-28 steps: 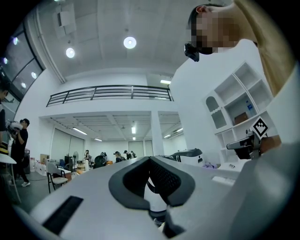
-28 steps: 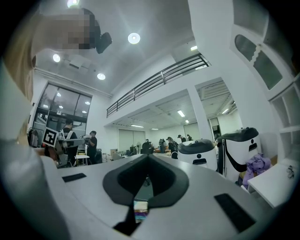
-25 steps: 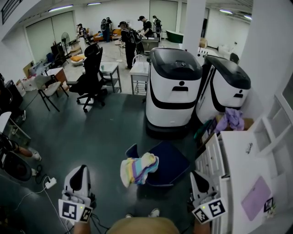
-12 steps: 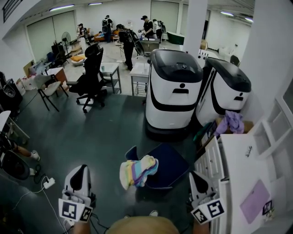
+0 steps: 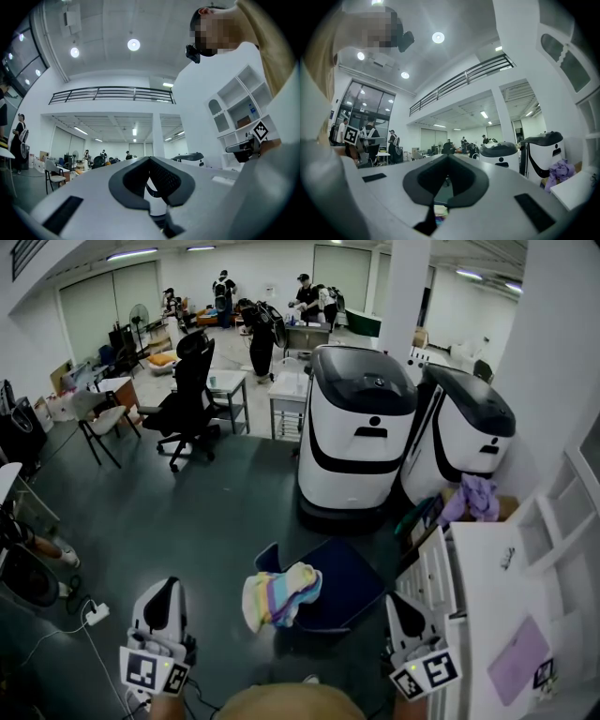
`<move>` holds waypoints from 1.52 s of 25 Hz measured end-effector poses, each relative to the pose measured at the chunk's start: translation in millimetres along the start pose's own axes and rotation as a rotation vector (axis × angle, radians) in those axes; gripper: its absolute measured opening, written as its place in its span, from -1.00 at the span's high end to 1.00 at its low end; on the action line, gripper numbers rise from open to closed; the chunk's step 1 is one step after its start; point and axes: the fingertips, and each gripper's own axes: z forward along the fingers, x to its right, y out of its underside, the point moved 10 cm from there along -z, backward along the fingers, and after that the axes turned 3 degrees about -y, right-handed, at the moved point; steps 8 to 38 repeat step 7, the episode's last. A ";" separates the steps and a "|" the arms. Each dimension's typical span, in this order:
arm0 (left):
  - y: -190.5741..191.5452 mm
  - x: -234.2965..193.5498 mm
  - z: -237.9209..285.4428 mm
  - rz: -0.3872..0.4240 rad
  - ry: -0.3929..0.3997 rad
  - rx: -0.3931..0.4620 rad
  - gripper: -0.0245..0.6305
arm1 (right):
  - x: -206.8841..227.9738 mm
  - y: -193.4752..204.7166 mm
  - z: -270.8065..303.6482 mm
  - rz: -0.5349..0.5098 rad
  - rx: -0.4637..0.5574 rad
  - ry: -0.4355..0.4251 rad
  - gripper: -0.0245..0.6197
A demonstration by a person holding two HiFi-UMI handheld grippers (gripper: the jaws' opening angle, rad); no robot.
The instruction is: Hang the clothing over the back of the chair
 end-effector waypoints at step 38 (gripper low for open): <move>-1.6 3.7 3.0 -0.002 -0.006 -0.002 0.91 | 5.3 -2.3 1.2 -0.001 0.000 -0.006 0.91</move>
